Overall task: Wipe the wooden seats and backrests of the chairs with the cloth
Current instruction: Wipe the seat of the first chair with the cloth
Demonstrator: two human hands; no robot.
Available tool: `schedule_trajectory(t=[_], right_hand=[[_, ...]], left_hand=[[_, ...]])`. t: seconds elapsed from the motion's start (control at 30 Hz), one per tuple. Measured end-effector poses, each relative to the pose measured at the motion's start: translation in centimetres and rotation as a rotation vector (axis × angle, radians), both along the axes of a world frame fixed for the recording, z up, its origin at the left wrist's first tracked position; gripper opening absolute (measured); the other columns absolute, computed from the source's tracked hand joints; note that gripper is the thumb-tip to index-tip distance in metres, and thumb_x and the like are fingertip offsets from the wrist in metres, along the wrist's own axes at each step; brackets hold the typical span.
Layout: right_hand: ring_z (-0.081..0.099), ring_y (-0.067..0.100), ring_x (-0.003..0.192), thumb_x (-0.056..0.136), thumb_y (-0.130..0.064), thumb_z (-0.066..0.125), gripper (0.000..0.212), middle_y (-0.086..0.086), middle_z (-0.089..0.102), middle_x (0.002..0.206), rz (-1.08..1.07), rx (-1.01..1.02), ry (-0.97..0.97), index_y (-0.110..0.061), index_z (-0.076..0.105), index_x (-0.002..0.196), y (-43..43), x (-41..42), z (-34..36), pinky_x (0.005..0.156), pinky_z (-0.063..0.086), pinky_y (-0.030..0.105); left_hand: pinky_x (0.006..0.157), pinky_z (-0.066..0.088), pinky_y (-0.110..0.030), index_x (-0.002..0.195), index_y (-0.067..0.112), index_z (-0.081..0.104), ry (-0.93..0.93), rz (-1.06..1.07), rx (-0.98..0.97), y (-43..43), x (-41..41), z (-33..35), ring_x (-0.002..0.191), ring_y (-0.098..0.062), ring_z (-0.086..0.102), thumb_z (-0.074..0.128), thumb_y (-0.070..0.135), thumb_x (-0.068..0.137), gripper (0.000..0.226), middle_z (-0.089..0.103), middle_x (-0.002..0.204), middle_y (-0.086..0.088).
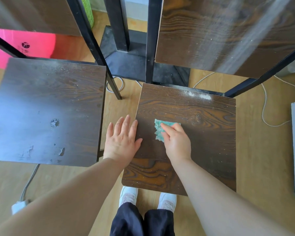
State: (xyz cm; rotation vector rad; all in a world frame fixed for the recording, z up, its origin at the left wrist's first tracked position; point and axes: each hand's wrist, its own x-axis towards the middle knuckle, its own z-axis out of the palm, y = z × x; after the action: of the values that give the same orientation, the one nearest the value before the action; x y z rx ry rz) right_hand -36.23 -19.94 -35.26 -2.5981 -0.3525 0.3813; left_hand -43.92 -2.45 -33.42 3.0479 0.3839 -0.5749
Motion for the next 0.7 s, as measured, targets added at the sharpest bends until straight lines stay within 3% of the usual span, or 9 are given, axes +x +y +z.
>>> schedule_trajectory(t=[0.2,0.33,0.47,0.57,0.7], right_hand=[[0.057,0.018,0.088,0.096,-0.018,0.056,0.033,-0.001,0.055,0.104,-0.047,0.135,-0.057,-0.023,0.064,0.127,5.2,6.8,1.0,0.076,0.051,0.033],[0.057,0.021,0.087,0.097,-0.019,0.056,0.032,0.002,0.053,0.103,0.009,0.096,-0.101,-0.021,0.062,0.128,9.1,10.7,1.4,0.074,0.051,0.037],[0.058,0.026,0.096,0.098,-0.030,0.054,0.034,0.004,0.049,0.113,0.117,-0.050,-0.017,-0.022,0.059,0.130,10.9,12.1,0.5,0.081,0.052,0.041],[0.052,0.025,0.110,0.095,-0.047,0.054,0.055,0.006,0.044,0.126,0.257,-0.235,0.019,-0.028,0.040,0.145,11.0,11.5,-0.1,0.092,0.050,0.041],[0.052,0.025,0.113,0.099,-0.039,0.050,0.050,0.004,0.045,0.129,0.284,-0.221,0.039,-0.030,0.038,0.147,10.2,10.3,-0.2,0.093,0.049,0.040]], left_hand=[[0.120,0.007,-0.050,0.154,0.024,0.009,-0.029,0.051,0.049,3.5,2.0,0.1,0.148,-0.027,0.006,0.017,0.058,0.098,0.067,0.007,0.163,-0.005],[0.120,0.007,-0.050,0.154,0.023,0.010,-0.058,0.076,0.063,5.5,3.0,0.0,0.148,-0.027,0.008,0.021,0.058,0.098,0.067,0.009,0.162,-0.005],[0.120,0.007,-0.050,0.154,0.023,0.012,-0.078,0.109,0.035,6.4,3.0,-0.3,0.148,-0.026,0.009,0.022,0.058,0.097,0.067,0.012,0.162,-0.005],[0.120,0.007,-0.049,0.153,0.024,0.016,-0.088,0.146,0.022,6.4,2.1,-0.7,0.147,-0.026,0.012,0.023,0.059,0.097,0.067,0.015,0.161,-0.005],[0.120,0.007,-0.049,0.153,0.024,0.014,-0.071,0.145,0.010,6.0,0.5,-0.8,0.147,-0.027,0.010,0.021,0.059,0.097,0.066,0.013,0.162,-0.005]])
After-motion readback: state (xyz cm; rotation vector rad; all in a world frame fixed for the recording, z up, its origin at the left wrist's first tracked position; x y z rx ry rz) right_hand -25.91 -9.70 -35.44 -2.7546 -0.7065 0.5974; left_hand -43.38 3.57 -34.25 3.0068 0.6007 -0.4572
